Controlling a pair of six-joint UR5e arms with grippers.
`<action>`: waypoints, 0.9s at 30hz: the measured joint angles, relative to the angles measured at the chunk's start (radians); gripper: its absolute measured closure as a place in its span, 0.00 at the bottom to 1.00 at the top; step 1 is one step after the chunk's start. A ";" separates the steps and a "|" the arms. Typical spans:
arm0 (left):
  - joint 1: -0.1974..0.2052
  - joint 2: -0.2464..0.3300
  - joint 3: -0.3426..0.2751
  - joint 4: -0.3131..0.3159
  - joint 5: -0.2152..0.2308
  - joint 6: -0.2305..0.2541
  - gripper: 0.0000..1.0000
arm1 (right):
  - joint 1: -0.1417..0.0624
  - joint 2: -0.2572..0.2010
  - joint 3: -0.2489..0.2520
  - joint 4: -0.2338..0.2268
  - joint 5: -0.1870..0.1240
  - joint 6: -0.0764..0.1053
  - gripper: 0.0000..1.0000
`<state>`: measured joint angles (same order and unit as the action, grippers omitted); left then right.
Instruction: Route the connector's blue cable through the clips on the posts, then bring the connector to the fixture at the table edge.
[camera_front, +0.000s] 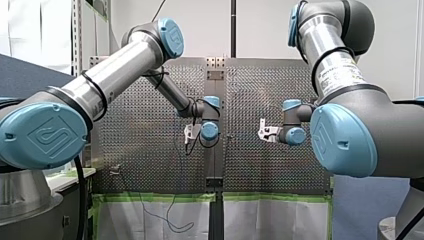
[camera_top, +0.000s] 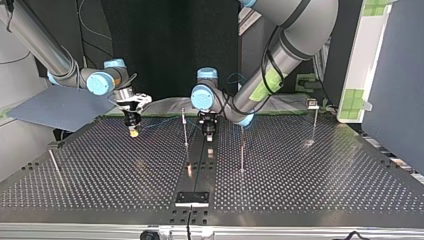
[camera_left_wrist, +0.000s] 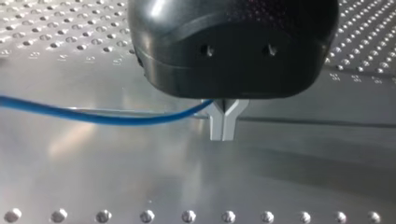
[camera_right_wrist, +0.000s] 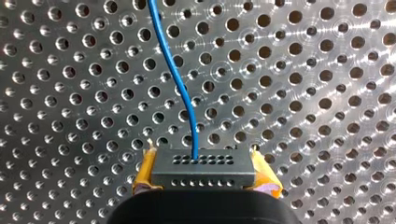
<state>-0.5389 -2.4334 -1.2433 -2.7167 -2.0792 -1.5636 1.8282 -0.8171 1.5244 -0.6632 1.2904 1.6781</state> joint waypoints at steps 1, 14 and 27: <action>-0.001 0.000 0.000 0.004 0.001 0.002 0.78 | 0.001 0.000 0.000 0.001 0.000 0.000 0.84; -0.015 0.001 -0.018 0.040 -0.005 0.098 0.35 | 0.003 0.001 0.000 0.003 0.000 0.000 0.84; -0.018 0.001 -0.019 -0.050 0.019 0.069 0.00 | 0.003 0.002 0.000 0.012 -0.003 -0.002 0.84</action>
<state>-0.5567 -2.4319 -1.2623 -2.7664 -2.0602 -1.4948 1.8313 -0.8147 1.5242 -0.6516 1.2873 1.6757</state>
